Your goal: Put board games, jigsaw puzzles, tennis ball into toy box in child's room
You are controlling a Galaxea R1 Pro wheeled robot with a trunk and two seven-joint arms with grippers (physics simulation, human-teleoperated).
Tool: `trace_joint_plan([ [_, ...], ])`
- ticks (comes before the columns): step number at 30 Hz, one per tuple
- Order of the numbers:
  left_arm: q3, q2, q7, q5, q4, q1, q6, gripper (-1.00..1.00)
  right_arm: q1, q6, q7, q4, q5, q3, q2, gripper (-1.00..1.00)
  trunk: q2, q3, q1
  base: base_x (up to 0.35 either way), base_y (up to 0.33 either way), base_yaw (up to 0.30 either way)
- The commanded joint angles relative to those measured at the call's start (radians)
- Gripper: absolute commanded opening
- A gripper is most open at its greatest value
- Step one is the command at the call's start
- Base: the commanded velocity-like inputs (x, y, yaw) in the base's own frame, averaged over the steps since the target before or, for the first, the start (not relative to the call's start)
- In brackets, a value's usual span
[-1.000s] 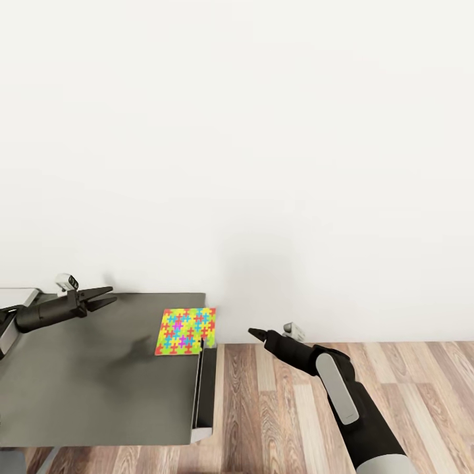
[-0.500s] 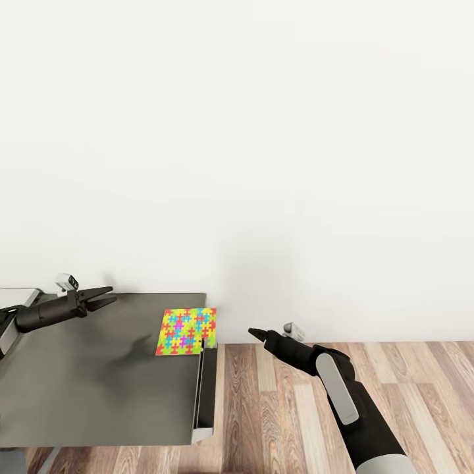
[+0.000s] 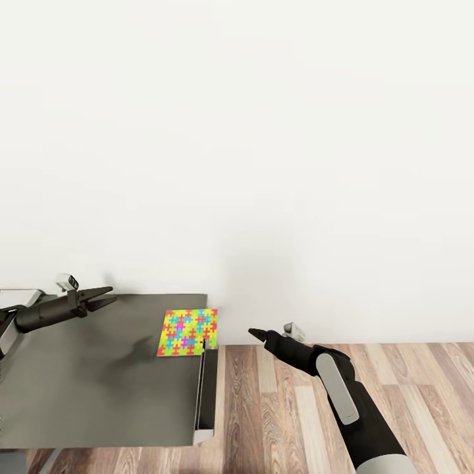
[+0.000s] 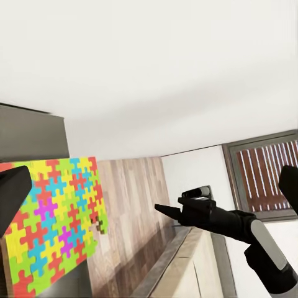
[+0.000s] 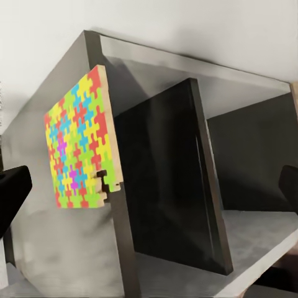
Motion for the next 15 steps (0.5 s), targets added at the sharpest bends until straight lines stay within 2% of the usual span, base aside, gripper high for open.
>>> trace_joint_plan([
  [1, 0.0, 0.0, -0.004, -0.001, 0.0, -0.001, 0.011, 1.0, -0.001, 0.004, 0.004, -0.001, 0.005, -0.001, 0.0, 1.0, -0.002, 0.0, 0.001, 0.0, 0.115, 0.0],
  [15, -0.001, 0.0, -0.004, -0.001, 0.0, -0.001, 0.011, 1.0, -0.001, 0.004, 0.004, -0.001, 0.005, -0.001, 0.001, 1.0, -0.002, 0.012, 0.001, 0.0, 0.038, 0.0],
])
